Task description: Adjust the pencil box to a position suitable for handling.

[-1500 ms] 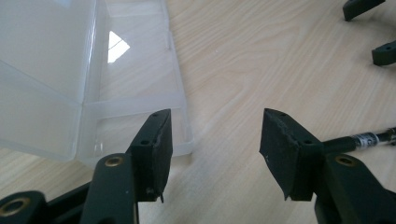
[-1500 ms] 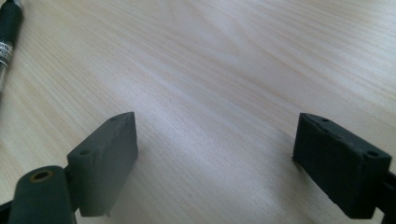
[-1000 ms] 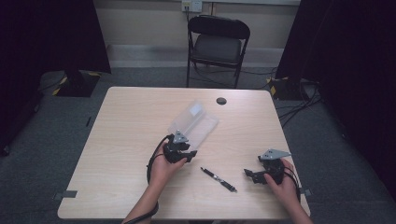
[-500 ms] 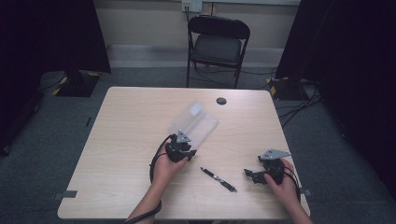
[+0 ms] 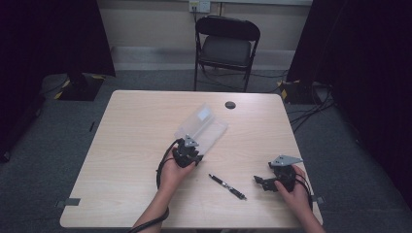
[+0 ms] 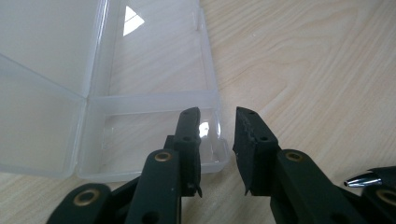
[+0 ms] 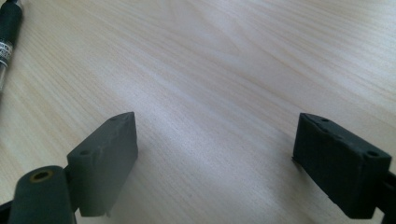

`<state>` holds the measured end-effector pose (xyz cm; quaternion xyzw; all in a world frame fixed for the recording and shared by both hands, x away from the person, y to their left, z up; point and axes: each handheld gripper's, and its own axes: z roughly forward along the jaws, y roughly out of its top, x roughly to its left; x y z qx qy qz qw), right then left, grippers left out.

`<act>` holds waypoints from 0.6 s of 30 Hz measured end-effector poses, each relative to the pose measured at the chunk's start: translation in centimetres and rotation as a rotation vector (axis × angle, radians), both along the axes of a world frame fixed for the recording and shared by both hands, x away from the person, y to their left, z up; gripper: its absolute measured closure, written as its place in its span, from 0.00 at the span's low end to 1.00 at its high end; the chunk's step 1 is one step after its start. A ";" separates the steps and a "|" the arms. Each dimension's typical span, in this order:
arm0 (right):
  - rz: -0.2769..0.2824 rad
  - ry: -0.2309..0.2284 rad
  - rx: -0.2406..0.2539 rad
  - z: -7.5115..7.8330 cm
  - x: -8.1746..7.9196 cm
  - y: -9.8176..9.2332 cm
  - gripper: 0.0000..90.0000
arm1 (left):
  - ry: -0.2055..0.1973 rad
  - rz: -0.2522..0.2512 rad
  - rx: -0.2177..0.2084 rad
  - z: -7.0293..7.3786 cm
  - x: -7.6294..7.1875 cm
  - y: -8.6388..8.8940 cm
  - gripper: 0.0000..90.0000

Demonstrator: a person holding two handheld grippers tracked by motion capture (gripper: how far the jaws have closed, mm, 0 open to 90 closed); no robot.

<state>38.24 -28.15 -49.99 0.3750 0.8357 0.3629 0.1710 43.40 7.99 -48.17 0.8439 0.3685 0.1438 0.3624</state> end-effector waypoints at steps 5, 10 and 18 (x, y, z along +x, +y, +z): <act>-0.001 0.001 0.001 0.0 0.0 0.0 0.15 | 0.039 0.011 -0.019 0.0 0.0 0.1 0.87; 0.000 0.000 0.000 0.0 0.0 0.0 0.15 | 0.054 0.002 -0.013 -0.1 -0.1 0.4 0.94; -0.001 0.001 0.001 0.0 0.0 0.0 0.15 | 0.071 0.023 -0.021 -0.1 -0.7 1.6 0.95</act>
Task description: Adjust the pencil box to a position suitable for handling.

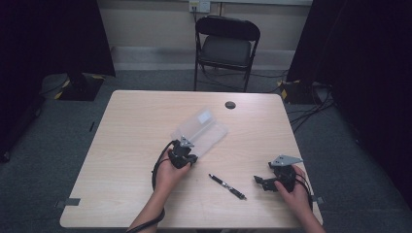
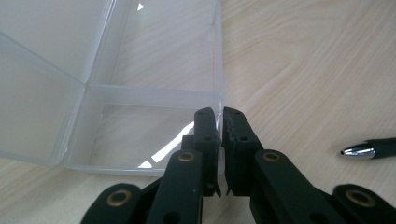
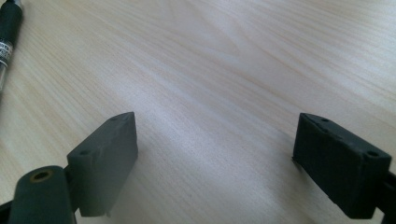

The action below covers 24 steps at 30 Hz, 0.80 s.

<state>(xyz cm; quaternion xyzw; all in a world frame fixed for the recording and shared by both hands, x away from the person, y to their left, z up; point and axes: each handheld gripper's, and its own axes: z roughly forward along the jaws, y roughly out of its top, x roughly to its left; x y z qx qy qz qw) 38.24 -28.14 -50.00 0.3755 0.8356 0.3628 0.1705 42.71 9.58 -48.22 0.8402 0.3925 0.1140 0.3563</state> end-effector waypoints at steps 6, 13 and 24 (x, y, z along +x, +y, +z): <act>-0.001 0.000 0.000 0.0 0.0 0.0 0.15 | 0.001 0.006 -0.010 0.0 -0.6 1.0 0.95; 0.000 0.000 0.000 0.0 0.0 0.0 0.15 | -0.001 0.021 0.007 0.0 -1.2 1.8 0.95; -0.001 0.000 0.000 0.0 0.0 0.0 0.15 | -0.003 0.016 0.002 0.0 -2.3 3.1 0.95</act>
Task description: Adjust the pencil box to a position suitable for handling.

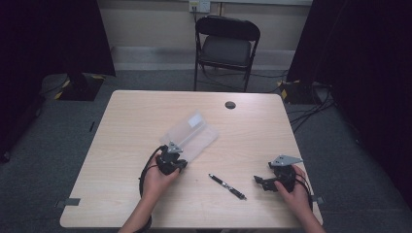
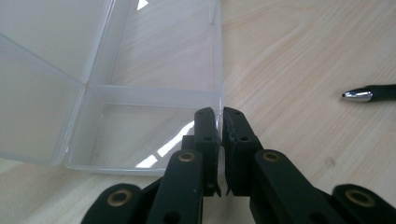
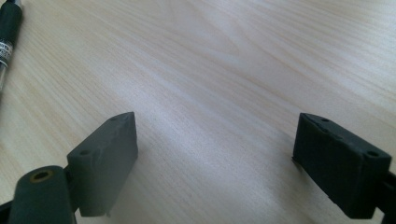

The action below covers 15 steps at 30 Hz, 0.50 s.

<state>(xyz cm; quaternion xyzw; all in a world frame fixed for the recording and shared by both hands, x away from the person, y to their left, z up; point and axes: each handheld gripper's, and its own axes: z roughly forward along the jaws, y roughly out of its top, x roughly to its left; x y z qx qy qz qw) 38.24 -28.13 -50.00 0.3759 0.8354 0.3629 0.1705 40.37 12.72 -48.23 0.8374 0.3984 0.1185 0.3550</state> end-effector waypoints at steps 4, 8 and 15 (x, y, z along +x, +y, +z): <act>0.000 0.000 0.000 0.0 0.0 0.0 0.15 | -0.001 -0.013 0.024 0.1 -0.7 0.7 0.95; 0.001 0.000 0.000 0.0 0.0 0.0 0.15 | -0.005 -0.012 0.031 0.2 -1.4 1.3 0.95; 0.000 0.000 0.000 0.0 0.0 0.0 0.15 | -0.008 -0.014 0.042 0.1 -2.1 2.2 0.95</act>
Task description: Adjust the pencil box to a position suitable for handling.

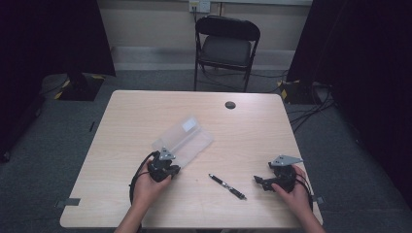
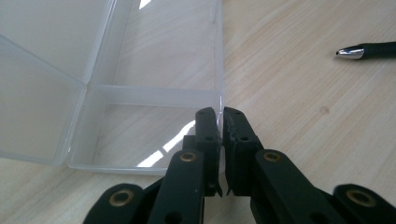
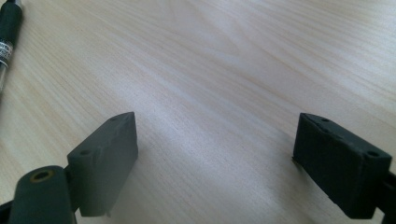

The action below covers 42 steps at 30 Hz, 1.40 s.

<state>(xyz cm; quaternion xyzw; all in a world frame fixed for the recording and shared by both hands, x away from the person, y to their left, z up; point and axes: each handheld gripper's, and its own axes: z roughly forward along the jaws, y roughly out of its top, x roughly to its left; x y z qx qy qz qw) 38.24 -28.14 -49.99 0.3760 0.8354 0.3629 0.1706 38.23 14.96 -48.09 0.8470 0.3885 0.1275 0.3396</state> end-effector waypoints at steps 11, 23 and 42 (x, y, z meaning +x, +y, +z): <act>0.000 0.001 0.000 0.0 0.0 0.0 0.15 | 0.012 0.027 -0.025 -0.1 -0.4 0.7 0.92; 0.002 0.001 0.001 0.0 0.0 0.0 0.15 | -0.011 0.028 -0.108 1.0 -1.3 1.9 0.73; 0.085 0.009 0.077 1.6 -1.3 2.3 0.25 | -0.076 0.011 -0.179 1.8 -2.7 1.4 0.46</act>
